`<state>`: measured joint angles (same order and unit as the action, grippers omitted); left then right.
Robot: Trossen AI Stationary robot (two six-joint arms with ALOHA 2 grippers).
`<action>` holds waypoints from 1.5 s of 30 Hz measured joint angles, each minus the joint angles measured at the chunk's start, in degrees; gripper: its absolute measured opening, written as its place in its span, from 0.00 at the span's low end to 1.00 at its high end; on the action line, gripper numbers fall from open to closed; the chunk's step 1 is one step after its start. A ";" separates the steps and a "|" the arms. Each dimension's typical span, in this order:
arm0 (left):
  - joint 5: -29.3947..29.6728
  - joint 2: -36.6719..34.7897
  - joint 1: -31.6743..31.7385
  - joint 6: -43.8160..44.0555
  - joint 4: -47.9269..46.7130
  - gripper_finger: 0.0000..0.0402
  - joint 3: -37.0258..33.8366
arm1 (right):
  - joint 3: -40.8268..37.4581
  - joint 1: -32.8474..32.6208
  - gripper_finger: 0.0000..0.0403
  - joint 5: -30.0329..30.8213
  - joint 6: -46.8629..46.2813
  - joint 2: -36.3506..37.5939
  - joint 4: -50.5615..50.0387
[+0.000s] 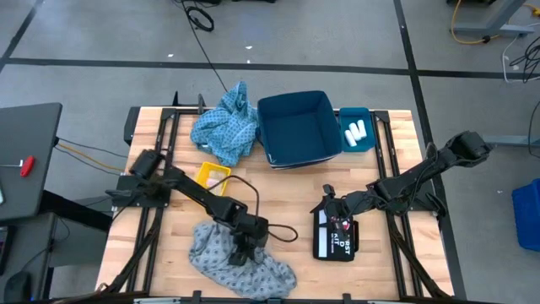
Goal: Pick & place medical supplies in basket/bin
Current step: Put the gray patient gown into the blue laundry organizer
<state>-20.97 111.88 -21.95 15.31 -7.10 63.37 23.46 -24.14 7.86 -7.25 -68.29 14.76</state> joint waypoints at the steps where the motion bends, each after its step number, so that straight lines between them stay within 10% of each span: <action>1: 2.08 -1.72 -0.08 -0.20 -0.11 0.11 0.02 | 0.00 0.00 0.58 0.00 0.01 0.00 0.01; 31: 31.71 -37.09 8.55 -6.28 -6.44 0.11 0.35 | -0.02 -0.07 0.58 -0.63 0.02 0.02 -0.04; 45: 17.77 -36.69 30.54 -20.44 7.79 0.11 0.40 | -0.02 -0.07 0.58 -0.31 0.43 0.02 -0.04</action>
<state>-3.20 75.19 8.59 -5.13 0.68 63.78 23.44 -24.21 7.55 -6.81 -68.27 14.73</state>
